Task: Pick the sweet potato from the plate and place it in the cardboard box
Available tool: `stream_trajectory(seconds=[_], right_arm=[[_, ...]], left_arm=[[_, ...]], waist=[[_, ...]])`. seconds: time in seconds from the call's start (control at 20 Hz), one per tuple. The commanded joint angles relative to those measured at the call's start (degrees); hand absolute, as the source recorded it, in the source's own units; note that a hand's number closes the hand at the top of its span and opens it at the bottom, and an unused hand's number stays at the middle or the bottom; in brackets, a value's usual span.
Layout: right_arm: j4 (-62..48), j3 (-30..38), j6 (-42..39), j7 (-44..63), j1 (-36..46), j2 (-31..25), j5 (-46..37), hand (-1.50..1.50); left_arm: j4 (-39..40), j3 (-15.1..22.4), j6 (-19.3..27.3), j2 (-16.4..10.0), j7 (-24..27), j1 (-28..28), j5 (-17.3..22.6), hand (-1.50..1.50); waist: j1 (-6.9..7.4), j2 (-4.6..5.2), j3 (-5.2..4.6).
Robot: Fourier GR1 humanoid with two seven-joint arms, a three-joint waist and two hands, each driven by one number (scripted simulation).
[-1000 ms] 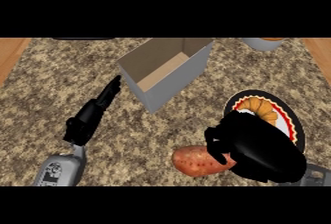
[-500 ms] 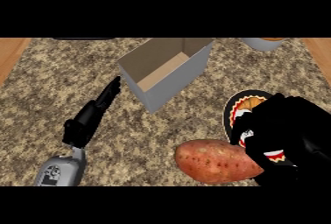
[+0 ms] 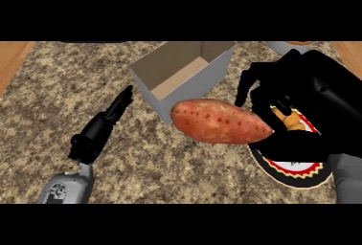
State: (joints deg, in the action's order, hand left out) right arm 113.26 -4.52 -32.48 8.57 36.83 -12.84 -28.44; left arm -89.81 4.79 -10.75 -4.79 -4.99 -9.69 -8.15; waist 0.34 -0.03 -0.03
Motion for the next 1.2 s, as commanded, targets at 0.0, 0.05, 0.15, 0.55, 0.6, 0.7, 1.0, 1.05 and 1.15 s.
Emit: stream_trajectory(seconds=[0.0,0.05,0.15,0.55,0.6,0.7,1.0,1.05,1.15], right_arm=[[-7.6,-0.2,2.0,-0.7,4.8,2.1,-1.9,1.5],[-11.3,1.4,2.0,0.3,8.6,2.5,-1.1,1.5],[-14.4,1.6,2.2,2.0,13.1,3.8,-1.1,1.5],[-32.2,0.7,12.6,-5.4,18.6,6.3,-9.0,1.5],[-31.7,0.2,12.7,-5.2,18.7,5.5,-10.4,1.5],[-39.5,0.0,17.0,-8.3,21.1,6.9,-12.6,1.5],[-52.0,-3.1,25.1,-14.4,23.1,9.2,-19.2,1.5],[-49.0,-3.6,23.4,-11.2,22.3,10.3,-19.0,1.5],[-59.7,-1.7,27.3,-16.7,25.9,8.9,-20.5,1.5]], left_arm=[[-0.2,-2.4,-2.3,-1.7,-0.8,-1.4,2.1,0.0],[0.3,2.4,1.7,2.5,1.8,1.2,-2.2,0.0],[1.7,-1.2,-0.4,0.1,-0.7,-2.3,0.1,0.0],[-1.3,3.2,1.8,3.0,-1.6,-0.1,-3.5,0.0],[2.4,-1.6,-1.4,0.0,1.1,-1.9,0.4,0.0],[1.0,-0.9,-1.0,0.2,0.9,-1.6,-0.4,0.0],[3.7,-1.7,-1.5,0.3,3.4,-2.3,0.1,0.0],[3.6,-3.7,-3.5,-2.0,2.5,-1.4,1.7,0.0],[1.4,-0.4,-0.8,0.7,0.6,-1.3,-1.2,0.0]], waist=[[0.06,0.06,0.01],[0.22,0.09,0.0],[0.15,0.08,0.0],[0.64,0.13,0.02],[0.29,0.14,0.0],[0.74,0.24,0.01],[0.67,0.31,0.0],[0.31,0.12,0.01],[0.95,0.35,0.01]])
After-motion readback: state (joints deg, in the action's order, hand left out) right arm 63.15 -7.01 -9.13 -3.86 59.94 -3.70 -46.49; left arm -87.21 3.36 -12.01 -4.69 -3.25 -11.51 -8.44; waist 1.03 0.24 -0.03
